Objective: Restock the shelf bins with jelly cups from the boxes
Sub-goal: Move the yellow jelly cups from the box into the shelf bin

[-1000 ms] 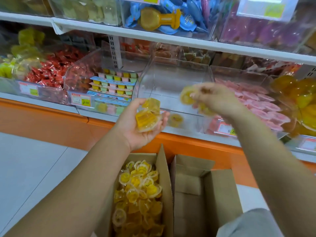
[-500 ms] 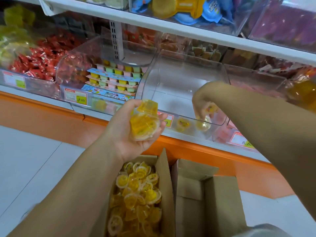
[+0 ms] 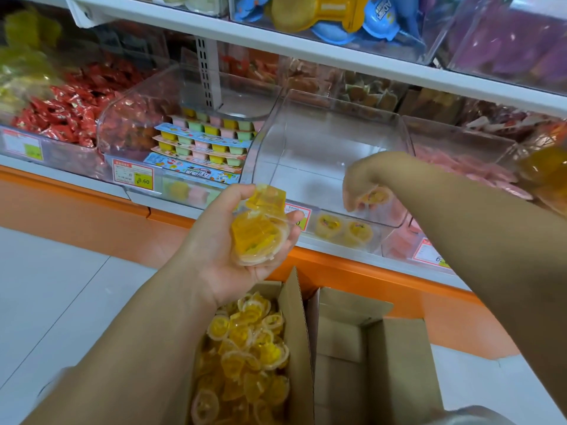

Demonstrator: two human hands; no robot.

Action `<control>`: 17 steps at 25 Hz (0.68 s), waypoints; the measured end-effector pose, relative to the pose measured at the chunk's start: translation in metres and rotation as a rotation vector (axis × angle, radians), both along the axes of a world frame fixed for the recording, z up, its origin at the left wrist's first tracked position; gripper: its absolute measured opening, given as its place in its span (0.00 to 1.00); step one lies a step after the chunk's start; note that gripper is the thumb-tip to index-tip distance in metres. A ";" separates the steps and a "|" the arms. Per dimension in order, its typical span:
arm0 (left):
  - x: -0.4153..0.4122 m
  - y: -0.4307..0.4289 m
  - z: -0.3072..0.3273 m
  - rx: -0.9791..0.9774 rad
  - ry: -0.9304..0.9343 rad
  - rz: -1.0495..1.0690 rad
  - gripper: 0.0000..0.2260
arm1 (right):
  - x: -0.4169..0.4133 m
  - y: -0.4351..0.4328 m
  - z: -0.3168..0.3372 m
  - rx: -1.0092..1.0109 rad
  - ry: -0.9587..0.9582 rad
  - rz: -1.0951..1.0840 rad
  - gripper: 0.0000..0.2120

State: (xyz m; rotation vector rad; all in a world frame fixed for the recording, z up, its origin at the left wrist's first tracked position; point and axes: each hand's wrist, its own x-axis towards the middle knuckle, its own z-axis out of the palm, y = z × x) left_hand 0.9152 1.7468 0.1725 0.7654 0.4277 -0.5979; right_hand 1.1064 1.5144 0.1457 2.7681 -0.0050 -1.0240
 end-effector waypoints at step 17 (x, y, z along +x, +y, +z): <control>0.021 0.025 0.002 -0.080 -0.013 0.123 0.20 | 0.018 0.085 -0.045 1.167 -0.237 -0.791 0.10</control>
